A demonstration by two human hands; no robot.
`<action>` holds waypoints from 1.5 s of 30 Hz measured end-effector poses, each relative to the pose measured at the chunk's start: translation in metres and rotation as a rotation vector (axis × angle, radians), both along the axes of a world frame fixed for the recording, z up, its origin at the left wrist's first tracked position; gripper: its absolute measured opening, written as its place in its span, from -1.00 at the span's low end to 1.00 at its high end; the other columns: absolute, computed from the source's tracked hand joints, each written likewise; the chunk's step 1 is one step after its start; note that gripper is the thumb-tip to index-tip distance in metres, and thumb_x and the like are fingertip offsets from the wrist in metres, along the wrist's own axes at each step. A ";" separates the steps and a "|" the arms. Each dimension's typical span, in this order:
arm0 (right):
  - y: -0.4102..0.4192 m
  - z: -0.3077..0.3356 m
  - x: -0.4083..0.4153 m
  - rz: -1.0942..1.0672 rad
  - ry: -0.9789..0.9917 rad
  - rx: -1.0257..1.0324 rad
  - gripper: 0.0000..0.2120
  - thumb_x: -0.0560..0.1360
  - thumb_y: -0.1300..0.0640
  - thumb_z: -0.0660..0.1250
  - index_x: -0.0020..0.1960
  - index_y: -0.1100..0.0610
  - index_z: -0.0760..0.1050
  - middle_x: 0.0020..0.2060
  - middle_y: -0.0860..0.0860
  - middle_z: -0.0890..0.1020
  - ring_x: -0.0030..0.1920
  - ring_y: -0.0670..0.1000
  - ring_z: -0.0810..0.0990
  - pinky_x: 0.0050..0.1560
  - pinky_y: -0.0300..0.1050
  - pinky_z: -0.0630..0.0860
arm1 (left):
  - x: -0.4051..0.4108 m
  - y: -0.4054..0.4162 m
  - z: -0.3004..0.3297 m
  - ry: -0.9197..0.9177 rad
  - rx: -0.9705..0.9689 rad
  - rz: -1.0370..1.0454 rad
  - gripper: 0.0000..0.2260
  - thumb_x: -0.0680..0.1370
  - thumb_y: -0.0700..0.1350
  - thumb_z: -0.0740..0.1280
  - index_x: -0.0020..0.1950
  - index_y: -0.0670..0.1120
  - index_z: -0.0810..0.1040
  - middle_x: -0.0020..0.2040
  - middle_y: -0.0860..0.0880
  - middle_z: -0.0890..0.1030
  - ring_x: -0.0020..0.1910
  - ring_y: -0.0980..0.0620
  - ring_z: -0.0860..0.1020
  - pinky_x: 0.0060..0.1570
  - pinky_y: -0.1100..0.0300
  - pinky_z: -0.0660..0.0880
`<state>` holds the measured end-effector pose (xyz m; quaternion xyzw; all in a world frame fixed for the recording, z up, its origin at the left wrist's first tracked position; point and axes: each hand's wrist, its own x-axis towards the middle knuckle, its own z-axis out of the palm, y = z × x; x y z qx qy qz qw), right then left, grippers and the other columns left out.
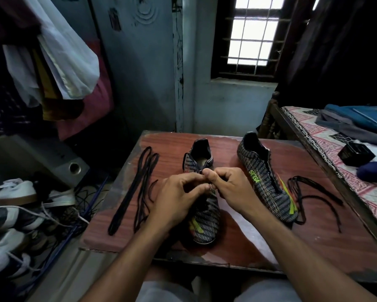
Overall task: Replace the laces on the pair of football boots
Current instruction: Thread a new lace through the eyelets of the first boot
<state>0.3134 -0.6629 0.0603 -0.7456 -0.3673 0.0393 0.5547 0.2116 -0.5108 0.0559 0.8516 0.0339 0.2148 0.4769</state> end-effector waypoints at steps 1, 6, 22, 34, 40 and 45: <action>0.002 -0.002 0.002 -0.013 -0.002 0.015 -0.55 0.58 -0.12 0.36 -0.43 0.05 0.47 -0.55 -0.12 0.46 -0.48 -0.15 0.39 -0.38 -0.18 0.34 | 0.002 0.001 -0.001 -0.024 -0.006 0.015 -0.84 0.54 0.00 0.49 0.10 0.09 0.74 -0.04 0.20 0.73 -0.02 0.22 0.69 0.05 0.02 0.63; 0.004 -0.020 0.023 -0.165 -0.129 0.070 -0.91 0.62 0.02 0.36 -0.02 -0.06 0.63 -0.36 -0.15 0.55 -0.38 -0.17 0.47 -0.29 -0.16 0.42 | 0.012 0.010 -0.010 -0.081 -0.096 0.234 -0.80 0.57 -0.18 0.39 0.06 0.09 0.72 -0.12 0.13 0.70 -0.16 0.17 0.66 -0.09 0.14 0.57; 0.001 -0.054 0.028 -0.071 -0.234 0.026 -0.78 0.54 0.06 0.32 0.16 -0.13 0.45 -0.05 -0.15 0.61 -0.19 0.00 0.65 -0.16 0.13 0.62 | 0.025 -0.009 -0.016 -0.226 0.118 0.277 -0.92 0.55 -0.19 0.48 -0.06 -0.04 0.63 -0.14 0.15 0.68 -0.14 0.22 0.64 -0.11 0.30 0.55; -0.001 -0.055 0.030 -0.053 -0.186 0.010 -0.83 0.50 -0.02 0.30 0.08 -0.11 0.44 -0.15 -0.16 0.57 -0.22 -0.02 0.62 -0.23 0.16 0.61 | 0.040 0.003 -0.007 -0.074 0.404 0.223 -0.90 0.47 -0.16 0.54 -0.07 0.03 0.75 -0.16 0.14 0.64 -0.11 0.22 0.55 -0.11 0.54 0.37; -0.002 -0.056 0.030 -0.049 -0.150 0.009 -0.83 0.50 -0.05 0.30 0.09 -0.13 0.44 -0.12 -0.15 0.59 -0.25 0.04 0.64 -0.25 0.19 0.63 | 0.045 0.003 0.004 0.055 0.518 0.125 -0.90 0.51 -0.12 0.50 0.00 0.01 0.73 -0.08 0.09 0.64 -0.13 0.19 0.53 -0.08 0.28 0.47; -0.002 -0.051 0.026 -0.062 -0.184 0.083 -0.68 0.52 0.17 0.43 0.17 -0.15 0.47 -0.15 -0.16 0.59 -0.27 -0.03 0.61 -0.26 0.06 0.63 | 0.046 0.012 0.008 0.090 0.492 0.057 -0.90 0.53 -0.13 0.50 0.02 0.02 0.73 -0.04 0.10 0.66 -0.06 0.16 0.58 -0.05 0.33 0.43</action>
